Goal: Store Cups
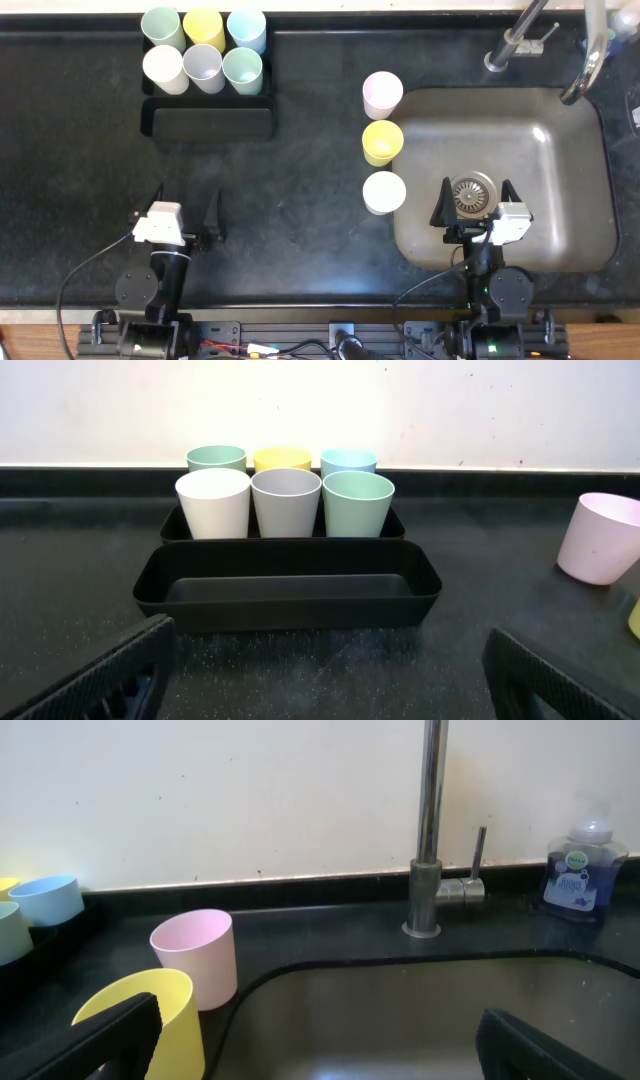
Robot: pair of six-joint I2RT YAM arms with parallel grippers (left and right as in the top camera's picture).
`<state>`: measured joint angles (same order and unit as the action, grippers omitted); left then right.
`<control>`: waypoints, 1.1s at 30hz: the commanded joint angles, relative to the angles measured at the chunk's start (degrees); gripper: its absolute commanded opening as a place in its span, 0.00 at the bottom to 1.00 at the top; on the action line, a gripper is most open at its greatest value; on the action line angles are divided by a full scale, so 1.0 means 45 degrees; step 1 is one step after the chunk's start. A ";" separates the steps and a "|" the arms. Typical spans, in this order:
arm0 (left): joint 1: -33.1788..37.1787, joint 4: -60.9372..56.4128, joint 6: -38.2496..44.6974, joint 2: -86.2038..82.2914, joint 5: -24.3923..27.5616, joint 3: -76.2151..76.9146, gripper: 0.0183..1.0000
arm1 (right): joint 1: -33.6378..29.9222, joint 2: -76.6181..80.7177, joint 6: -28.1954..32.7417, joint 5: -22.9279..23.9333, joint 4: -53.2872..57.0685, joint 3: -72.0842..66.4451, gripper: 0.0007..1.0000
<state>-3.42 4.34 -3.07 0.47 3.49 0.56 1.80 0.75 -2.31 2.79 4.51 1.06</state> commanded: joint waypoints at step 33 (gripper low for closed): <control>-0.6421 1.4484 -0.5785 3.0095 0.0724 3.3053 1.00 | -0.0053 -0.0121 0.0029 -0.0092 -0.0049 -0.0165 1.00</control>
<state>-31.11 69.28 -28.01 132.60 10.46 146.32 1.80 0.62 -2.28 2.79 4.54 1.06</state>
